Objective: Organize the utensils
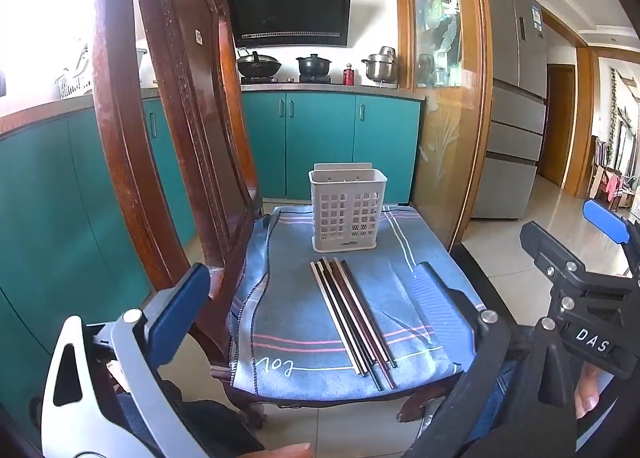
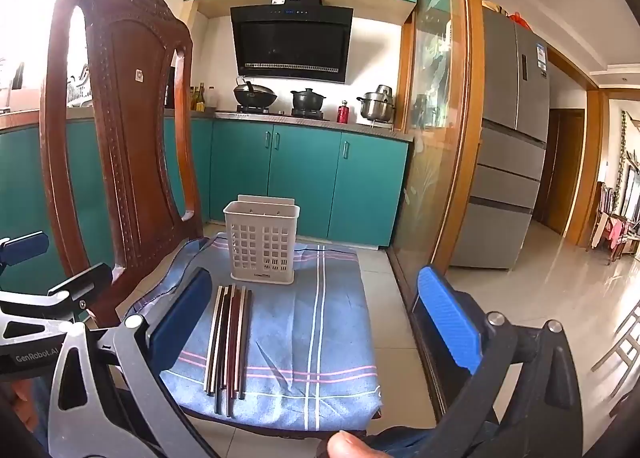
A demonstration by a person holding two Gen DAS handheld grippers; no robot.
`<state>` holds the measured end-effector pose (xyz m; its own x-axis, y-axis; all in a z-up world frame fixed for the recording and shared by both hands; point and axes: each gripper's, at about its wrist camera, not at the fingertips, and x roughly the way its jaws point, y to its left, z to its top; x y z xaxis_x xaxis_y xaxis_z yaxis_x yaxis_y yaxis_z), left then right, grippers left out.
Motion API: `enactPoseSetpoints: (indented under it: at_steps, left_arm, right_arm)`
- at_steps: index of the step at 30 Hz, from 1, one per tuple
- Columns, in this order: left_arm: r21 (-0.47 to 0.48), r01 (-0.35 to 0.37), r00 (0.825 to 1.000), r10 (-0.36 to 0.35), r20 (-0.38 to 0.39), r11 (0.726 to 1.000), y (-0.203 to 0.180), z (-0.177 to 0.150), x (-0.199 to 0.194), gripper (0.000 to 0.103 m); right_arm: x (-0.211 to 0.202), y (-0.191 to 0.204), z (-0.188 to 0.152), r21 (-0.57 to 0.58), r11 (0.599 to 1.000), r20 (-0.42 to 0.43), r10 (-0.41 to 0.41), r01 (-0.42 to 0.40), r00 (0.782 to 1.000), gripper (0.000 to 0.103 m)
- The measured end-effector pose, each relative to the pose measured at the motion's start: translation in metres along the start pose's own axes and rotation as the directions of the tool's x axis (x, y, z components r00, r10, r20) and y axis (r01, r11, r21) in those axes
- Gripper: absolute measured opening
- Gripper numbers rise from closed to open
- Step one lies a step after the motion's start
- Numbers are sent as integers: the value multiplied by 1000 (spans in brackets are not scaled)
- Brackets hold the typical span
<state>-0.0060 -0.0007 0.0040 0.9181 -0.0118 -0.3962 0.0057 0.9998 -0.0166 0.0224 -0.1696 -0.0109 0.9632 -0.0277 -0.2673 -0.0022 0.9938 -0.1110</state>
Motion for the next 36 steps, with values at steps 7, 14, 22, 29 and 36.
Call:
enactPoseSetpoints:
  at_steps: [7, 14, 22, 29, 36]
  left_arm:
    - [6, -1, 1000, 1, 3, 1000, -1, 1, -1, 100]
    - [7, -3, 1000, 3, 5, 1000, -3, 1, -2, 100]
    - [6, -7, 1000, 7, 6, 1000, -1, 3, -2, 100]
    - [5, -9, 1000, 9, 7, 1000, -1, 3, -2, 100]
    - [-1, -10, 1000, 10, 6, 1000, 1, 3, -1, 100]
  right_arm:
    - [0, -2, -2, 4, 1000, 0, 0, 0, 1000, 101]
    - [1, -1, -3, 2, 1000, 0, -2, 2, 1000, 101]
    - [0, -4, -6, 9, 1000, -2, 0, 0, 1000, 101]
    - [0, -6, -6, 10, 1000, -3, -2, 2, 1000, 101]
    - [-1, -6, -6, 9, 1000, -3, -1, 1, 1000, 101]
